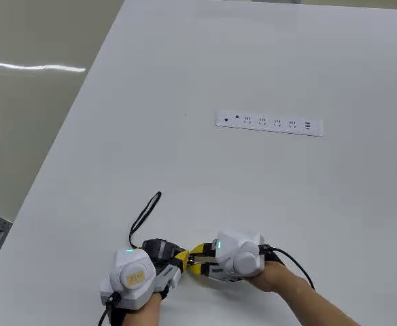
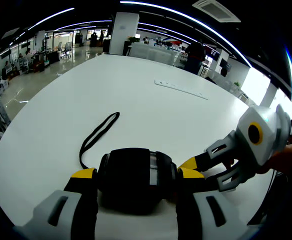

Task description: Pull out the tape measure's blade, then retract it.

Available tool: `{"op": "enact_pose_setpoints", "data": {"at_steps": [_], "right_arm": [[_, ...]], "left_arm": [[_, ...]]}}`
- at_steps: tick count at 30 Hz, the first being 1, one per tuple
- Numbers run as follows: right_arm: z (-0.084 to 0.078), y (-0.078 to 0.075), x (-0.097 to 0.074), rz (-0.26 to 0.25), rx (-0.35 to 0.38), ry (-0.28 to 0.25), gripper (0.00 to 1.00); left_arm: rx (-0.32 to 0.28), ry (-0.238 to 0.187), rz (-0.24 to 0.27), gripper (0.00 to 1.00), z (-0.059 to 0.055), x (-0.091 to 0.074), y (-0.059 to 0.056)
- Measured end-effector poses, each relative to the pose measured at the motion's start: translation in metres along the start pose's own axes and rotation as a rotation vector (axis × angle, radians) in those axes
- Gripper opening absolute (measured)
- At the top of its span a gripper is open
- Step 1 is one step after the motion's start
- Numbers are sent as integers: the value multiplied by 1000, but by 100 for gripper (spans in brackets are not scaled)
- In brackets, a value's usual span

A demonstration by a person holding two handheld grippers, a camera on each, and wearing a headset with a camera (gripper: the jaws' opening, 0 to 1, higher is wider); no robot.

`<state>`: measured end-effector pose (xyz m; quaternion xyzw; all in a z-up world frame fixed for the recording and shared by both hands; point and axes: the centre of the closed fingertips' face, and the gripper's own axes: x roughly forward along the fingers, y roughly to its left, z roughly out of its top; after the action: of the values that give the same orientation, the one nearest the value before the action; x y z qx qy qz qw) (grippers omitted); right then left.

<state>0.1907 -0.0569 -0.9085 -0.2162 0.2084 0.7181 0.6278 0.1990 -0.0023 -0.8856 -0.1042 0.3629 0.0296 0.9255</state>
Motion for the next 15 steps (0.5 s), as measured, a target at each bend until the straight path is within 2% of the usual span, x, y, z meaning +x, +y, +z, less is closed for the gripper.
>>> {"op": "enact_pose_setpoints", "data": {"at_steps": [15], "right_arm": [[3,-1,3,-3,2,-11,12]], "left_arm": [[-8,-4,1,60,0,0,0]]}}
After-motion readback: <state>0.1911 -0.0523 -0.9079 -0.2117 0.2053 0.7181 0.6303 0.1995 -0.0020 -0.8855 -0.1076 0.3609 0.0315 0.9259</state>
